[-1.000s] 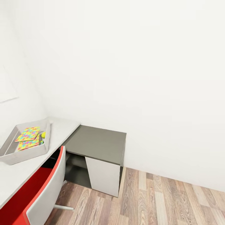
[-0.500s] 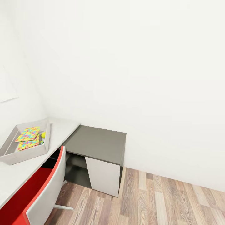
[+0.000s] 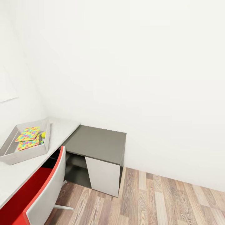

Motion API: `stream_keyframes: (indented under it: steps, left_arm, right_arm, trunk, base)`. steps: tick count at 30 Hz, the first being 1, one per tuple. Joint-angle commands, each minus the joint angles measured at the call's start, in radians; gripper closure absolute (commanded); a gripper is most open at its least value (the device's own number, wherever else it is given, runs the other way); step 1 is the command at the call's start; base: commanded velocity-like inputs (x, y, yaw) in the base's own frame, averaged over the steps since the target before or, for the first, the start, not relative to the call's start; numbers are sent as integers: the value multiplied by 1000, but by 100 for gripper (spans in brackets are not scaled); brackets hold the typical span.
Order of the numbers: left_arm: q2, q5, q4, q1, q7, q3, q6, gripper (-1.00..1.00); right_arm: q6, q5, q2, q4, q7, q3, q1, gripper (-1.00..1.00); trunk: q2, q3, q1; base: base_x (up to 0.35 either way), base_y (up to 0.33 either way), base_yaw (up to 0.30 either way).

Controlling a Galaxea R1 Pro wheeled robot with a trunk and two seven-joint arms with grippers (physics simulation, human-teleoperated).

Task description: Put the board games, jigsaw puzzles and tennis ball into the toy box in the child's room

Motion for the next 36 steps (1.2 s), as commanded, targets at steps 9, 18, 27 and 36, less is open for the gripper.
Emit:
stream_keyframes:
  steps: [9,18,27,36]
  left_arm:
    - [1,9,-4,0,8,-8,4,-100]
    - [1,9,-4,0,8,-8,4,-100]
    - [1,9,-4,0,8,-8,4,-100]
    - [1,9,-4,0,8,-8,4,-100]
  right_arm:
    - [6,-11,-1,-2,2,8,0,-100]
    - [6,-13,4,-2,2,9,0,-100]
    - [6,-14,8,-2,2,9,0,-100]
    - [6,-14,9,-2,2,8,0,-100]
  trunk:
    - [-2,-2,1]
    - [-2,-2,1]
    - [-2,-2,1]
    - [-2,-2,1]
  base:
    - [0,0,0]
    - [0,0,0]
    - [0,0,0]
    - [0,0,0]
